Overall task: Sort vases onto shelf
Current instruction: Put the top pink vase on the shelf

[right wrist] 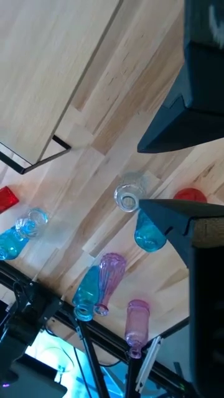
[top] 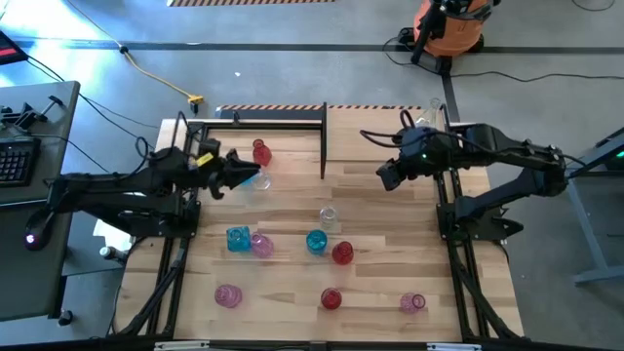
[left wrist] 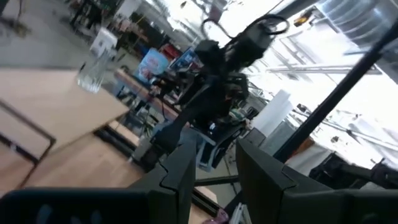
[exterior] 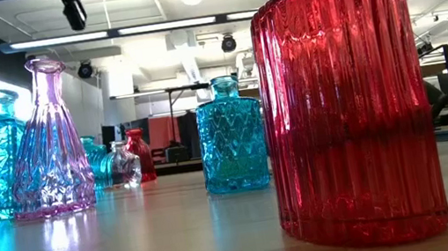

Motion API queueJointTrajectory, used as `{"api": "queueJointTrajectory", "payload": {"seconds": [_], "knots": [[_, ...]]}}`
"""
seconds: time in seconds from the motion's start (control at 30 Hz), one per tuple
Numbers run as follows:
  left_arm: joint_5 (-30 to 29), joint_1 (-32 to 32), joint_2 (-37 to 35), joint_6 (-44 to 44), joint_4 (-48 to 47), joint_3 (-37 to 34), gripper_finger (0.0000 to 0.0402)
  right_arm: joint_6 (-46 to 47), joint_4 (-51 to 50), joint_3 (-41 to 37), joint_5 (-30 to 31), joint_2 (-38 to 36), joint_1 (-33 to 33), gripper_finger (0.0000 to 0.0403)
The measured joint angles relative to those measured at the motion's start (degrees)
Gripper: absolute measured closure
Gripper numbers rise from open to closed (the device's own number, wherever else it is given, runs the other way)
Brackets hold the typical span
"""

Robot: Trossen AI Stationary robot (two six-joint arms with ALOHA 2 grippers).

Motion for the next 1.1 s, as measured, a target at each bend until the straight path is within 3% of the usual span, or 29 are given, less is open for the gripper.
{"api": "queueJointTrajectory", "payload": {"seconds": [0.17,0.43,0.63,0.77,1.1], "knots": [[0.39,0.20,4.50,-7.07,2.92,-0.02,0.0296,-0.06,-0.02,0.00,2.00,0.00,1.37,0.0292],[6.45,0.17,9.54,-13.28,9.22,0.17,0.0296,-0.64,-0.02,0.00,4.61,0.00,2.16,0.0292],[11.09,0.13,12.29,-12.69,6.21,6.03,0.0296,-1.70,-0.02,0.00,5.01,0.00,2.16,0.0292],[12.90,0.13,14.39,-10.25,0.87,12.33,0.0296,-2.18,-0.02,0.00,6.56,0.00,2.16,0.0292],[13.22,-0.04,18.52,-8.35,-27.37,28.40,0.0296,-2.82,-0.26,0.00,6.63,0.01,2.16,0.0292]]}}
